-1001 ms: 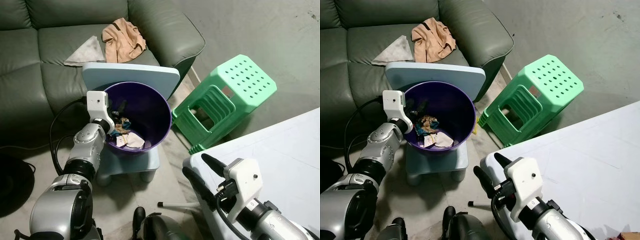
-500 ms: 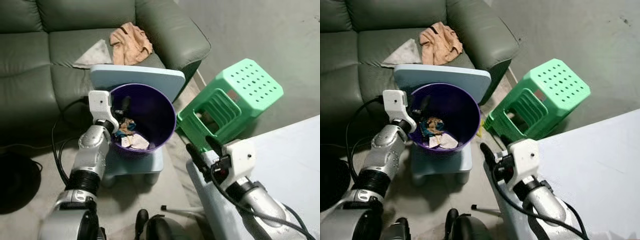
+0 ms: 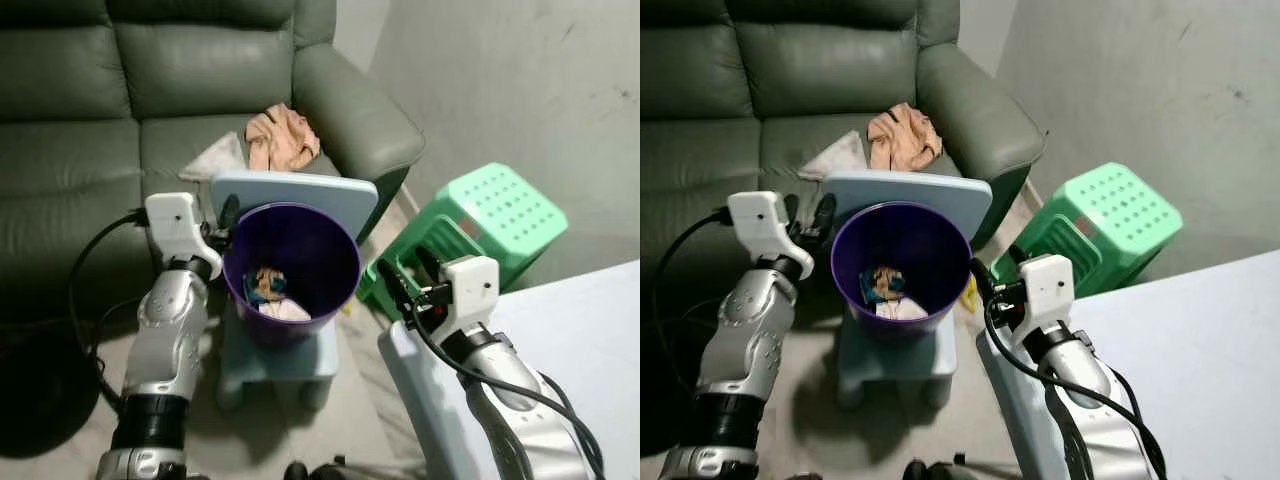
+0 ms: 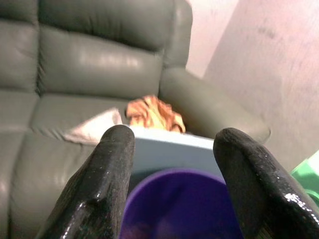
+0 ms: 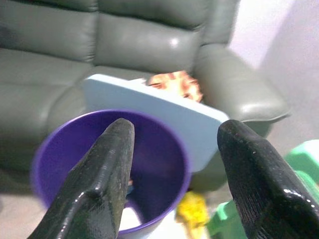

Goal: Picking trash to rubbish bin

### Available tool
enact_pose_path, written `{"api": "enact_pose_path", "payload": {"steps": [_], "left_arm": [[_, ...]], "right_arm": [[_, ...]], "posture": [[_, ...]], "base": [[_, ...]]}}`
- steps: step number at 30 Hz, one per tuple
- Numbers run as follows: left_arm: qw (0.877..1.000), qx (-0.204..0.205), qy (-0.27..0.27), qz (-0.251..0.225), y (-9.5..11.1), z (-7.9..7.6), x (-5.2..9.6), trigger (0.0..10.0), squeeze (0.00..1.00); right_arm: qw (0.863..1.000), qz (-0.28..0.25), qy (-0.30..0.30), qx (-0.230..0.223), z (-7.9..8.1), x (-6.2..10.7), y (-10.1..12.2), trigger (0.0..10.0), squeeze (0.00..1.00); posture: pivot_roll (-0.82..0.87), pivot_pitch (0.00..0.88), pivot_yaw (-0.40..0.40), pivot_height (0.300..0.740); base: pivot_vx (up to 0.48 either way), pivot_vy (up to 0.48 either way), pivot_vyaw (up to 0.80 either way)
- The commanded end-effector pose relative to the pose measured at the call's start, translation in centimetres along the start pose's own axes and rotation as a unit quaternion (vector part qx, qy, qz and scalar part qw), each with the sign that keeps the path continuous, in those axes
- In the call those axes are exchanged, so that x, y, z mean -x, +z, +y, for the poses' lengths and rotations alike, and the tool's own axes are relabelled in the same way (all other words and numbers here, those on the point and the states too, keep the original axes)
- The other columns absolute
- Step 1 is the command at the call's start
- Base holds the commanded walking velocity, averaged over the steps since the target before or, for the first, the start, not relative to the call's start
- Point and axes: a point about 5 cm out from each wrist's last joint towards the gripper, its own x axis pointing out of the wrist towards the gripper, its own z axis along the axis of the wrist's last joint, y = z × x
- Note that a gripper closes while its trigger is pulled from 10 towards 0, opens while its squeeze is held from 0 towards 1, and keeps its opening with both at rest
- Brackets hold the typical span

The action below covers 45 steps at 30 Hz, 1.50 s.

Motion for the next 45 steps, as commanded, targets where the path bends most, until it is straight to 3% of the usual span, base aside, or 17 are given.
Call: {"api": "enact_pose_path", "payload": {"steps": [1,7,12,16,20,25,27,37,45], "left_arm": [[1.000,-0.008,-0.005,0.003,0.1,-0.4,0.4,10.0,0.00],[0.999,-0.001,0.039,0.031,-0.8,0.9,1.4,10.0,0.00],[0.998,0.013,0.043,0.032,-0.7,1.1,1.3,10.0,0.00],[0.998,0.015,0.049,0.026,-0.2,1.5,0.5,10.0,0.00],[0.998,0.011,0.057,0.019,0.3,1.8,-0.4,10.0,0.00],[0.998,-0.030,0.049,0.002,1.1,1.6,-1.2,10.0,0.00],[0.999,-0.007,0.041,0.009,1.0,1.5,-1.6,10.0,0.00],[1.000,0.013,0.019,0.017,0.4,0.4,-2.2,10.0,0.00],[0.999,0.018,0.022,0.025,-0.2,0.2,-2.2,10.0,0.00]], "right_arm": [[0.999,0.004,-0.031,0.011,-1.2,-0.1,-0.3,10.0,0.00],[0.997,-0.004,-0.072,0.023,-3.1,-1.7,-0.7,10.0,0.00],[0.993,0.011,-0.106,0.041,-4.5,-2.8,-1.3,10.0,0.00],[0.993,0.017,-0.109,0.041,-4.7,-3.5,-1.5,10.0,0.00],[0.993,0.003,-0.099,0.069,-4.9,-4.3,-1.5,10.0,0.00],[0.993,0.017,-0.096,0.060,-5.0,-5.2,-1.7,10.0,0.00],[0.994,0.011,-0.098,0.055,-5.0,-5.4,-1.6,10.0,0.00],[0.995,0.002,-0.087,0.051,-4.4,-5.8,-1.8,10.0,0.00],[0.994,0.000,-0.090,0.054,-4.6,-5.5,-1.9,10.0,0.00]], "posture": [[0.05,0.000,-0.172,0.740],[0.08,0.000,-0.177,0.740],[0.10,0.000,-0.184,0.740],[0.11,0.000,-0.185,0.740],[0.12,0.000,-0.180,0.740],[0.11,0.000,-0.169,0.740],[0.11,0.000,-0.166,0.740],[0.08,0.000,-0.156,0.740],[0.07,0.000,-0.156,0.740]], "base": [[0.000,0.000,0.00],[0.000,0.000,0.00],[0.000,0.000,0.00],[0.000,0.000,0.00],[0.000,0.000,0.00],[0.000,0.000,0.00],[0.000,0.000,-0.76],[0.000,0.000,-0.76],[0.000,0.337,-0.77]]}}
